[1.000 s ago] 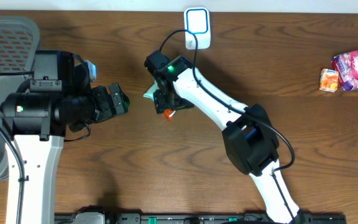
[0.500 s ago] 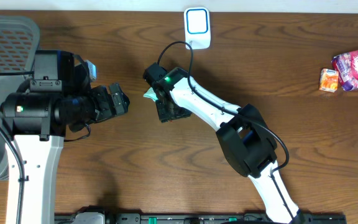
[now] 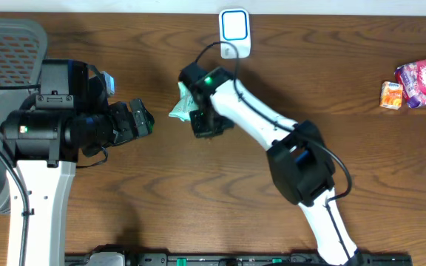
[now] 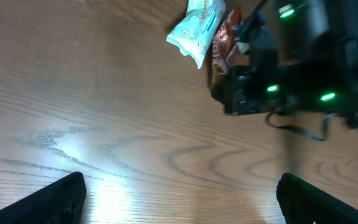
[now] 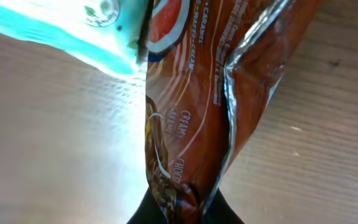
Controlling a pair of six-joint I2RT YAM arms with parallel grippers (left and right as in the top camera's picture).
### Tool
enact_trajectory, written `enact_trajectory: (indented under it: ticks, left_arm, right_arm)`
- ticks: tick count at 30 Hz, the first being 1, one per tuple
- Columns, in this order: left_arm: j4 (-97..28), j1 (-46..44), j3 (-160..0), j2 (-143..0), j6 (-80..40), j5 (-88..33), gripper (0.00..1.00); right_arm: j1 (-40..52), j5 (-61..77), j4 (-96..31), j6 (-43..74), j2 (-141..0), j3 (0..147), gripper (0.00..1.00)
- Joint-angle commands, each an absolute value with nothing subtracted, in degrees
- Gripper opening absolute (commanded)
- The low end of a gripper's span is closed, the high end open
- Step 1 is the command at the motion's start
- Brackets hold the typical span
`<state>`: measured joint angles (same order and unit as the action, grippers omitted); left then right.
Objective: Scan the item barcode
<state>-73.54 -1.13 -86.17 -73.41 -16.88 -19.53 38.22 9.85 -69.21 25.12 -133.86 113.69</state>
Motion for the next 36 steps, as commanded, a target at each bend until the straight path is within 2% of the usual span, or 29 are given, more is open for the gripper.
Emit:
enact_trajectory:
  ticks: [1,14,20,27,29,32,36]
  left_arm:
    - [-73.78,-0.82,-86.78,-73.34,-16.75,-19.38,0.98]
    - [-73.76,-0.82,-86.78,-73.34,-16.75,-19.38,0.98]
    - [-73.78,-0.82,-86.78,-73.34,-16.75,-19.38,0.98]
    - [-73.78,-0.82,-86.78,-73.34,-16.75,-19.38,0.98]
    - [-73.78,-0.82,-86.78,-73.34,-16.75,-19.38,0.98]
    - [-73.78,-0.82,-86.78,-73.34,-16.75,-19.38,0.98]
    - [-73.78,-0.82,-86.78,-73.34,-16.75,-19.38,0.98]
  right_arm:
    - [33.74,23.29,-71.85,18.31,-131.5,116.77,0.01]
    - [16.49,57.3,-79.55,-4.12,-131.48,113.4,0.01]
    - [10.85,61.54,-79.53,-8.51,-131.48,108.22,0.01]
    - [7.31,60.99,-75.11,-11.22,-131.46,93.95,0.01]
    - [6.28,58.22,-74.59,-11.2,-131.46,91.05,0.13]
    - [4.93,50.7,-76.05,-8.21,-131.46,90.72,0.24]
    - [3.66,38.09,-79.5,-2.11,-130.72,94.56,0.29]
